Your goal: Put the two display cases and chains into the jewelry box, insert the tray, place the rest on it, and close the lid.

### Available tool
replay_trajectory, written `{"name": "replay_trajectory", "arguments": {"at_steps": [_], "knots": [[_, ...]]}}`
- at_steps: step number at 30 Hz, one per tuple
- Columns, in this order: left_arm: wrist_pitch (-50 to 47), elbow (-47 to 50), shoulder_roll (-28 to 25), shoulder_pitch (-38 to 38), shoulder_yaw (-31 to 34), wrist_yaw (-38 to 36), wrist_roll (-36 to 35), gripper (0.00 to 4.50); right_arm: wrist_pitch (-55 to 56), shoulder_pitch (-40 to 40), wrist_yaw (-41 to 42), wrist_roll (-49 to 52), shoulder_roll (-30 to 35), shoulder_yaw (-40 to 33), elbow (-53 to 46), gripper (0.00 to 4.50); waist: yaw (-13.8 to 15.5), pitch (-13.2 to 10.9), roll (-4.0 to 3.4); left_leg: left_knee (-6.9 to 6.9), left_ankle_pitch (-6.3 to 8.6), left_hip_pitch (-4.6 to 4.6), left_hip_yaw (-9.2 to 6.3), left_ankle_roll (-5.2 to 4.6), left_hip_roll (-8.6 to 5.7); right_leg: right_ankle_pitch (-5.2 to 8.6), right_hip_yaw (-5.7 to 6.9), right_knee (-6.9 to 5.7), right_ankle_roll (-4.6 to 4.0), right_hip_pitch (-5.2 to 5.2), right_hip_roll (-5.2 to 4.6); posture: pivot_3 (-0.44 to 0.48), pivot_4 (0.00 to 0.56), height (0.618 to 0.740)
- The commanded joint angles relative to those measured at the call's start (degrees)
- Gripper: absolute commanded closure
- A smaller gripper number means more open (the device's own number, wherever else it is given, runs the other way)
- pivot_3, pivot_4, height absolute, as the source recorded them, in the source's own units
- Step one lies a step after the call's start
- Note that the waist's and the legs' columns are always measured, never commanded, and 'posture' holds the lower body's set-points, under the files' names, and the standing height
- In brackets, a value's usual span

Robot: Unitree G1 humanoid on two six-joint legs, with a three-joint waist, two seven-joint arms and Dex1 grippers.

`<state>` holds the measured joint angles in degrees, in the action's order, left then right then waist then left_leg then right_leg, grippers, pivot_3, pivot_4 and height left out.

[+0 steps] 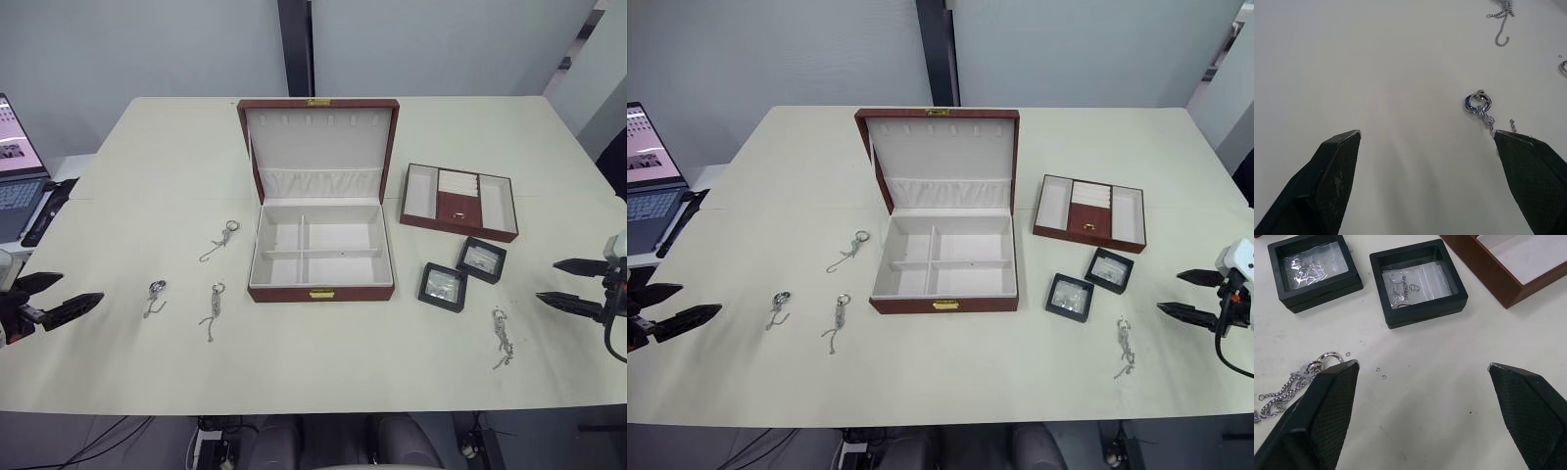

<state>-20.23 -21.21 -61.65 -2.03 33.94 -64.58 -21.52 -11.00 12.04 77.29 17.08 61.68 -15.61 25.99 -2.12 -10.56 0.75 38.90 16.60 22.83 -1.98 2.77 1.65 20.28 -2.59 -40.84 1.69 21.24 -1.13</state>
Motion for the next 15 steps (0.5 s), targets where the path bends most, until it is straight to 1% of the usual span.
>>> {"name": "replay_trajectory", "arguments": {"at_steps": [1,3,8,10,13,15], "knots": [[0.34,2.56,0.97,-0.29,1.57,0.92,-1.24,0.0,-1.29,1.12,0.39,2.73,0.39,-2.03,-2.89,0.02,0.0,0.0,0.0,0.0,0.0,0.0,0.0,0.0,0.0,0.0,0.0,0.0,0.0,0.0,0.0,0.0,0.15,0.74],[-1.2,6.31,3.27,-1.59,2.79,2.27,-2.96,0.0,-3.74,1.56,0.5,5.06,-0.12,-2.58,-6.5,0.02,-0.02,0.01,-0.02,0.0,0.0,0.0,0.03,0.0,0.0,0.0,-0.03,-0.01,0.0,0.0,-0.01,0.0,0.15,0.74],[-5.61,21.57,13.24,-7.55,5.99,9.46,-7.82,0.0,-13.12,2.58,-1.47,13.87,-2.42,-3.23,-22.47,0.02,-0.5,0.01,-0.02,0.01,0.0,0.03,0.0,0.01,0.08,0.0,-0.02,-0.02,0.0,0.01,0.0,0.0,0.15,0.74],[-7.23,26.0,16.23,-8.97,6.3,11.97,-9.45,0.0,-15.95,3.07,-2.59,16.41,-3.24,-3.06,-27.1,0.02,-0.44,0.02,0.0,0.01,0.0,0.03,-0.07,0.01,0.08,0.0,-0.02,-0.03,0.0,-0.03,0.0,0.0,0.15,0.74],[-6.49,31.99,21.66,-11.42,5.08,17.25,-8.63,0.0,-19.75,5.17,-5.05,20.64,-5.6,-1.91,-33.96,0.02,-0.01,0.02,0.01,0.04,0.0,0.06,-0.2,0.01,0.02,0.0,-0.04,0.0,0.0,-0.09,-0.03,0.0,0.15,0.74],[-5.68,33.73,24.46,-11.65,4.7,20.47,-8.09,0.0,-21.56,6.28,-6.39,22.54,-6.94,-0.81,-37.67,0.02,0.21,0.02,0.02,0.04,0.0,0.05,-0.19,0.01,-0.01,0.0,-0.03,0.04,0.0,-0.1,-0.05,0.0,0.15,0.74]]}}
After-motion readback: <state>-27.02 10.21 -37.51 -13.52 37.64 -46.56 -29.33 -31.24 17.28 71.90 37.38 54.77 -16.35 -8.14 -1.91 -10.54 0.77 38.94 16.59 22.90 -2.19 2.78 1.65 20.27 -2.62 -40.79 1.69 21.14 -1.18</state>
